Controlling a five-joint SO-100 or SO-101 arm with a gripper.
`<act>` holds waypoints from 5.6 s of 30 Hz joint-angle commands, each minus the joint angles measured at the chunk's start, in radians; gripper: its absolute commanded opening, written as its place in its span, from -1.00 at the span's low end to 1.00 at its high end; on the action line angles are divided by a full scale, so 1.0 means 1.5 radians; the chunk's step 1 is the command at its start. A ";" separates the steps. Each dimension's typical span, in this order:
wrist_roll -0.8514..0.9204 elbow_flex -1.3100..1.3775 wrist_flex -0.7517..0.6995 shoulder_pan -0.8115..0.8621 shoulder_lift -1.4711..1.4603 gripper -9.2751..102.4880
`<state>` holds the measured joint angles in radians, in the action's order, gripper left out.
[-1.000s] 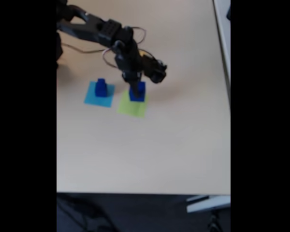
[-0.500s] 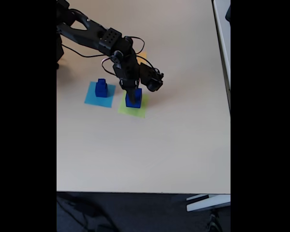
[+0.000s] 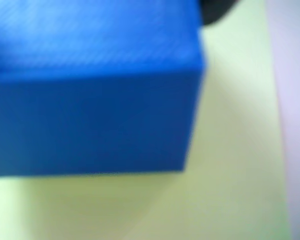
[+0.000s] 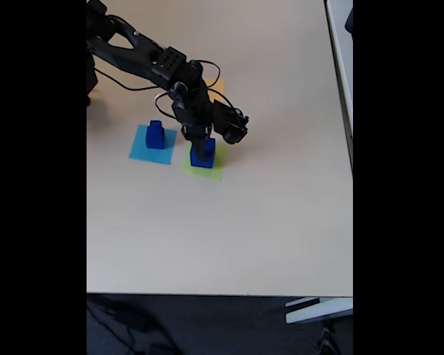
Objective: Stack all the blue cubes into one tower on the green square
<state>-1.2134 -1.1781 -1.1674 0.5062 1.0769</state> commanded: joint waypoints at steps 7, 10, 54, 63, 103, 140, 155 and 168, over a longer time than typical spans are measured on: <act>0.016 0.004 0.021 0.007 0.013 -0.49; 0.026 0.004 0.028 0.007 0.014 -0.47; 0.077 0.049 0.070 -0.027 0.061 -0.26; 0.104 0.100 0.062 -0.039 0.094 -0.26; 0.079 -0.210 -0.116 -0.149 0.424 -0.31; 0.161 -0.575 0.031 0.002 0.586 -0.36; 0.165 -0.600 0.040 0.033 0.571 -0.40; 0.173 -0.600 0.042 0.051 0.561 -0.45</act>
<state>-0.9633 -2.0847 -1.1213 0.5722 1.9098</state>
